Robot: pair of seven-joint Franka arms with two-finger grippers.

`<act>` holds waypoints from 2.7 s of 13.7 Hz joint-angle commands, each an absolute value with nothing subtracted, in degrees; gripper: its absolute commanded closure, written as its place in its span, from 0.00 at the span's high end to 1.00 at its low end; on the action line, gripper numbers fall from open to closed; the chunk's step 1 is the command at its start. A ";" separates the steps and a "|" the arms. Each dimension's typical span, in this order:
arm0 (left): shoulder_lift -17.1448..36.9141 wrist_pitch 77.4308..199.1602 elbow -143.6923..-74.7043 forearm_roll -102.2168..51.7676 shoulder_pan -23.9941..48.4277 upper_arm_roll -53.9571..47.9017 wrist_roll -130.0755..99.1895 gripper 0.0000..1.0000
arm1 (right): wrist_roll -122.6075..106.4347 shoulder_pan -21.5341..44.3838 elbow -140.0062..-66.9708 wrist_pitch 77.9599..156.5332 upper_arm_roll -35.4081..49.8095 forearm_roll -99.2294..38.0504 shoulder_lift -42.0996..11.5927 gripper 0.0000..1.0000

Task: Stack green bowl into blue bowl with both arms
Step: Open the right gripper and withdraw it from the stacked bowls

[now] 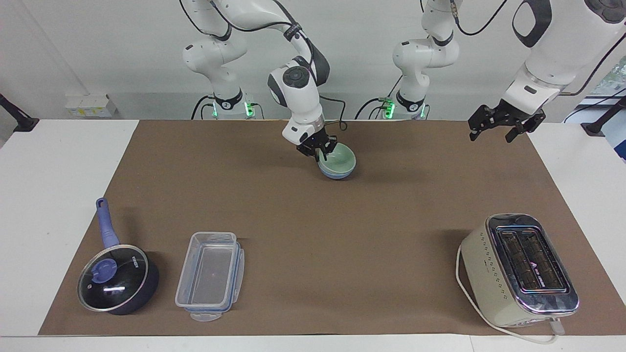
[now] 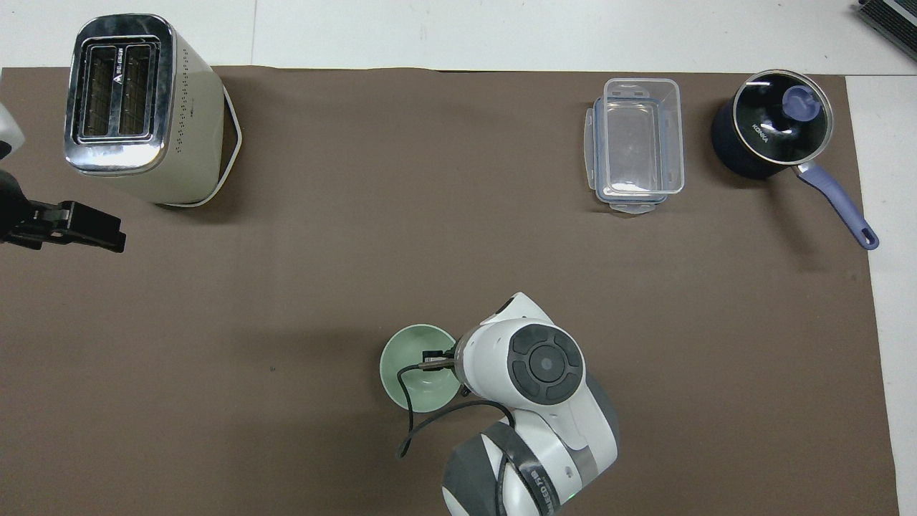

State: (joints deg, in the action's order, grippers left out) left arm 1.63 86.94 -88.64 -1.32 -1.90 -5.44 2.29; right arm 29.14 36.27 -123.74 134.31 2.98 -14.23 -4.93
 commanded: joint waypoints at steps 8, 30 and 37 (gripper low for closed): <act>1.93 86.48 -87.45 -1.76 -2.55 -5.80 1.85 1.00 | 30.32 23.92 -121.73 125.69 2.55 -8.62 4.21 0.90; 1.93 86.48 -87.45 -1.76 -2.55 -5.80 1.85 1.00 | 12.57 -1.50 -83.32 87.80 2.37 2.56 -0.18 1.00; 1.93 86.48 -87.45 -1.76 -2.64 -5.80 1.85 1.00 | 10.82 -1.32 -83.85 87.10 2.55 2.81 -0.18 1.00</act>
State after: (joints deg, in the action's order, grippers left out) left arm 1.63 86.94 -88.63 -1.32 -1.90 -5.44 2.28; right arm 13.19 -0.61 -85.25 88.25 1.89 2.57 0.64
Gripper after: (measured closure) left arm 0.000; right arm 0.000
